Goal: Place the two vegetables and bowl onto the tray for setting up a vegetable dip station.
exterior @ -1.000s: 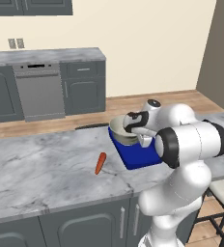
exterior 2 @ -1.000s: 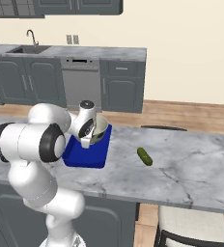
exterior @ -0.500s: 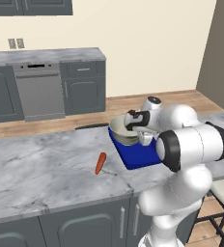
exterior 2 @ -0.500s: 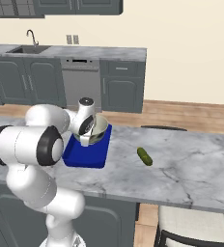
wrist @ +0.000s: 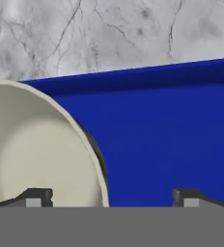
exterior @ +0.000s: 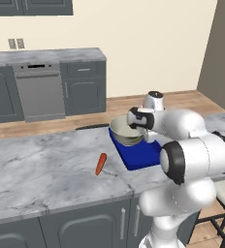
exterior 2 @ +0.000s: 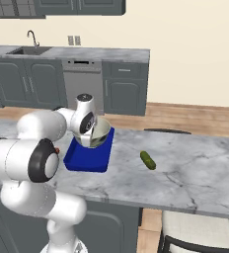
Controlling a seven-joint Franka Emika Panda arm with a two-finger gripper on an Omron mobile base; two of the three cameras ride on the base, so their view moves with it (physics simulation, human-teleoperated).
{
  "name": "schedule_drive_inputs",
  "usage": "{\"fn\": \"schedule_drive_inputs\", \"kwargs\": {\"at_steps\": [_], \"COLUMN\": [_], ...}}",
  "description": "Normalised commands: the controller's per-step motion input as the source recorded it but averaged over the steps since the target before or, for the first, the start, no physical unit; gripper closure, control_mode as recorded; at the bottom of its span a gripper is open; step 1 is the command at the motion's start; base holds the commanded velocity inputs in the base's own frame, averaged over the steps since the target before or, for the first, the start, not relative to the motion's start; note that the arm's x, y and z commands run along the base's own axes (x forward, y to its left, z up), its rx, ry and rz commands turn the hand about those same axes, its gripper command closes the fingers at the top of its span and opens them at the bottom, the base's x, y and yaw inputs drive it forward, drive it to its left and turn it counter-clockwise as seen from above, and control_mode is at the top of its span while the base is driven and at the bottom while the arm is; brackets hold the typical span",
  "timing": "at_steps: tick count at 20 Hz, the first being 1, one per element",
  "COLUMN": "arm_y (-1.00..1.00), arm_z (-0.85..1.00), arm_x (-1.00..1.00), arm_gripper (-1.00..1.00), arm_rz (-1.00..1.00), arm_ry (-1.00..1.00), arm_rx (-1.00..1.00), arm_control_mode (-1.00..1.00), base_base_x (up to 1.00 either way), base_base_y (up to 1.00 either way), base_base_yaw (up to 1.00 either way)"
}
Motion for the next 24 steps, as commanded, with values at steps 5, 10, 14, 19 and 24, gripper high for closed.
{"fn": "schedule_drive_inputs", "kwargs": {"at_steps": [5,10,14,19,24], "arm_y": [-0.14,-0.16,-0.14,-0.24,-0.24], "arm_z": [0.27,0.25,0.28,0.23,0.18], "arm_x": [-0.24,-0.24,-0.28,-0.31,-0.3], "arm_gripper": [-1.0,-1.0,-1.0,-1.0,-1.0], "arm_rz": [0.01,0.01,0.04,0.15,0.22], "arm_ry": [0.0,0.05,0.02,0.0,0.0], "arm_rx": [-0.13,-0.1,-0.07,-0.04,-0.03], "arm_control_mode": [-1.0,-1.0,-1.0,-1.0,-1.0], "base_base_x": [0.0,0.0,0.0,0.0,0.0], "base_base_y": [0.0,0.0,0.0,0.0,0.0], "base_base_yaw": [0.0,0.0,0.0,0.0,0.0]}}
